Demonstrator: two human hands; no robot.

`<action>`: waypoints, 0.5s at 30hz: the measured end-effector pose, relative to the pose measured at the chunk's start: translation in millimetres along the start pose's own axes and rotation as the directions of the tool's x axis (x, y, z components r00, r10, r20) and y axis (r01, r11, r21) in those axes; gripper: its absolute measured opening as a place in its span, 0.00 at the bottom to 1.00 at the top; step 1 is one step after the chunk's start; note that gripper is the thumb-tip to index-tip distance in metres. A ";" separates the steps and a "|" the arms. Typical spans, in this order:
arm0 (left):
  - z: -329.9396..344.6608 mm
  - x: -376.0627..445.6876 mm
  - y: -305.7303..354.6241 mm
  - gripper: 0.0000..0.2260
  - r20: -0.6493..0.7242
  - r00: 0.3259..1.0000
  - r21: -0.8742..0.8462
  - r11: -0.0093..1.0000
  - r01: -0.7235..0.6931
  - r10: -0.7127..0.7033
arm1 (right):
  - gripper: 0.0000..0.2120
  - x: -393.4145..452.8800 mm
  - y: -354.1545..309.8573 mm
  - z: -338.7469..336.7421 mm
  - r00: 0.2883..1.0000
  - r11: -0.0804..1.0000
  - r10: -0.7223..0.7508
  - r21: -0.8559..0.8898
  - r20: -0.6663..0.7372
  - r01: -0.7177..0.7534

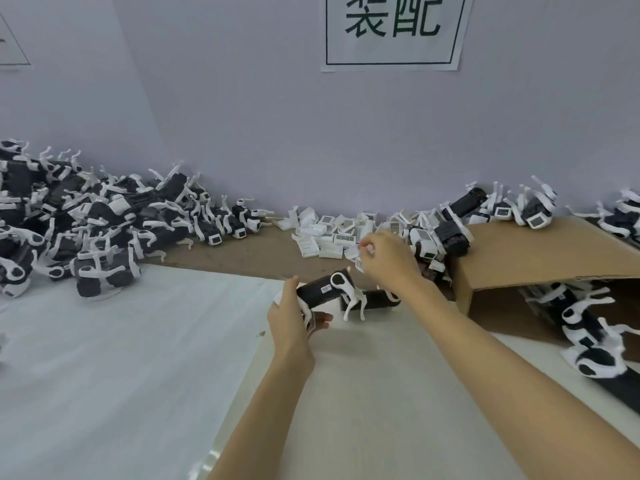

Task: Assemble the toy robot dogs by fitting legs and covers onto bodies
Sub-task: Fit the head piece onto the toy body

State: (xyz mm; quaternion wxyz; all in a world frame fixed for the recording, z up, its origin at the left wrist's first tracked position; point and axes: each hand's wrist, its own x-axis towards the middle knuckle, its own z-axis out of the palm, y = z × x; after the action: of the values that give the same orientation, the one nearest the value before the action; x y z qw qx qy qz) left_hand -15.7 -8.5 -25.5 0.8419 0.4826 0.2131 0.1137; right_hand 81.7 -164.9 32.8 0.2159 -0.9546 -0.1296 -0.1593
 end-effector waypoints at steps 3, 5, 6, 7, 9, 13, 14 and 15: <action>1.3 -1.6 -2.5 0.11 -0.023 1.000 0.000 1.000 -0.014 0.014 | 0.14 22.3 -1.0 10.8 0.961 0.979 0.057 -0.203 0.270 -0.001; 1.3 -0.7 -3.7 0.11 -0.031 0.999 0.002 1.000 -0.017 0.017 | 0.19 30.6 -0.4 17.5 0.898 0.934 0.152 -0.357 0.412 0.005; 1.0 0.3 -4.3 0.12 -0.030 0.999 0.006 1.000 -0.016 0.016 | 0.22 33.4 0.2 20.0 0.873 0.911 0.195 -0.412 0.446 0.007; 0.7 1.2 -4.7 0.12 -0.027 1.000 0.010 1.000 -0.014 0.014 | 0.23 35.0 1.0 21.5 0.864 0.897 0.215 -0.442 0.456 0.010; 0.6 2.7 -4.8 0.12 -0.023 1.000 0.016 1.000 -0.011 0.012 | 0.19 36.1 2.6 22.7 0.882 0.896 0.186 -0.444 0.432 0.029; 2.1 3.1 -5.5 0.11 -0.024 0.999 0.025 0.999 -0.022 0.023 | 0.14 30.7 7.6 24.1 0.954 0.929 0.067 -0.367 0.292 0.048; 2.2 3.1 -5.8 0.12 -0.022 0.999 0.026 0.999 -0.028 0.028 | 0.13 28.2 5.9 23.8 0.965 0.924 0.038 -0.377 0.258 0.065; 2.1 2.7 -6.1 0.13 -0.022 0.999 0.027 0.999 -0.030 0.031 | 0.11 25.5 3.9 24.3 0.975 0.915 0.007 -0.394 0.221 0.083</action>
State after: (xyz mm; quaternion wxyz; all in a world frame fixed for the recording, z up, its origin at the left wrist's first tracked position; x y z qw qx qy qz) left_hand -12.5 -12.1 -30.5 0.8310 0.4957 0.2168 0.1292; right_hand 112.3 -152.8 19.8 -0.0028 -0.9874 -0.1359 -0.0809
